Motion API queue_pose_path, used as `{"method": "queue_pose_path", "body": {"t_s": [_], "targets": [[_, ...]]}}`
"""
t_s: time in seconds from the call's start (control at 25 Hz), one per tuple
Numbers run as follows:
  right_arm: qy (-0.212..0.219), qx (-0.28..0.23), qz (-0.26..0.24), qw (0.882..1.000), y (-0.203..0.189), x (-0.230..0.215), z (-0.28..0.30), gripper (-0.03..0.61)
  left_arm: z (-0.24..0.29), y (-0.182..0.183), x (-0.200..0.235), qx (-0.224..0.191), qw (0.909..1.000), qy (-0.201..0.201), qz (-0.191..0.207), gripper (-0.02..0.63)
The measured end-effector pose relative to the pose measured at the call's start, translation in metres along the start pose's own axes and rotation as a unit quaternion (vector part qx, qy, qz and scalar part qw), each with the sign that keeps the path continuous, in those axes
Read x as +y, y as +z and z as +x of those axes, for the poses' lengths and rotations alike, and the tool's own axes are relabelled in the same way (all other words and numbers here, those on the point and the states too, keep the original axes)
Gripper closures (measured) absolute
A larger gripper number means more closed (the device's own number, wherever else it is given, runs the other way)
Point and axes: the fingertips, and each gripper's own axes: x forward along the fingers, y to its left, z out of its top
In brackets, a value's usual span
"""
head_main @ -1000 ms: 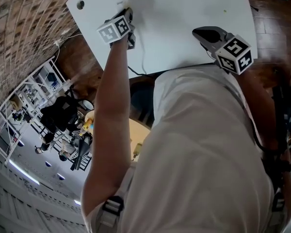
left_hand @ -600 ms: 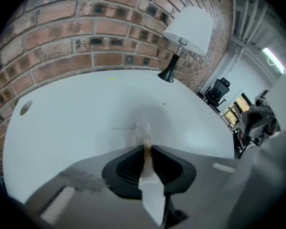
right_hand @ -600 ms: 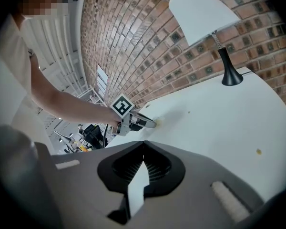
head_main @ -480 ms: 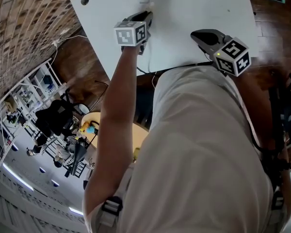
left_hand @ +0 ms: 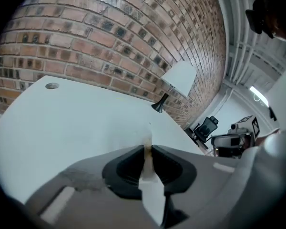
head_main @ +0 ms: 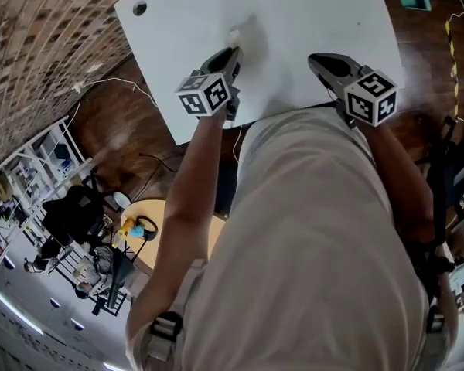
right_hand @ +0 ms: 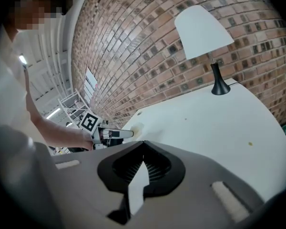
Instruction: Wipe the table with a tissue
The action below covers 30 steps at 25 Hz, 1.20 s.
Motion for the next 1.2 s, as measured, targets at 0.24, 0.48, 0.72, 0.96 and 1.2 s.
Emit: {"method": "queue_pose_path", "body": {"t_s": [0.24,0.48,0.72,0.96,1.2], "targets": [[-0.036,-0.001,-0.015,0.999,0.000,0.007,-0.003,0.570,0.000,-0.011,-0.013,0.000,0.9993,-0.037,0.000,0.555],[-0.055,-0.013,-0.034,0.998,0.015,0.016,0.016,0.570,-0.004,-0.007,-0.017,0.010,0.9973,-0.067,0.027,0.555],[-0.049,-0.013,-0.032,0.998,0.005,0.017,0.001,0.569,0.008,-0.041,-0.058,0.029,0.9948,-0.090,0.037,0.555],[-0.038,-0.003,-0.045,0.998,-0.007,0.006,-0.017,0.571,0.017,-0.058,-0.073,0.040,0.9964,-0.073,0.019,0.555],[-0.016,-0.027,-0.039,0.999,-0.003,-0.012,-0.045,0.570,0.030,-0.049,-0.099,0.040,0.9978,-0.046,0.027,0.555]]}}
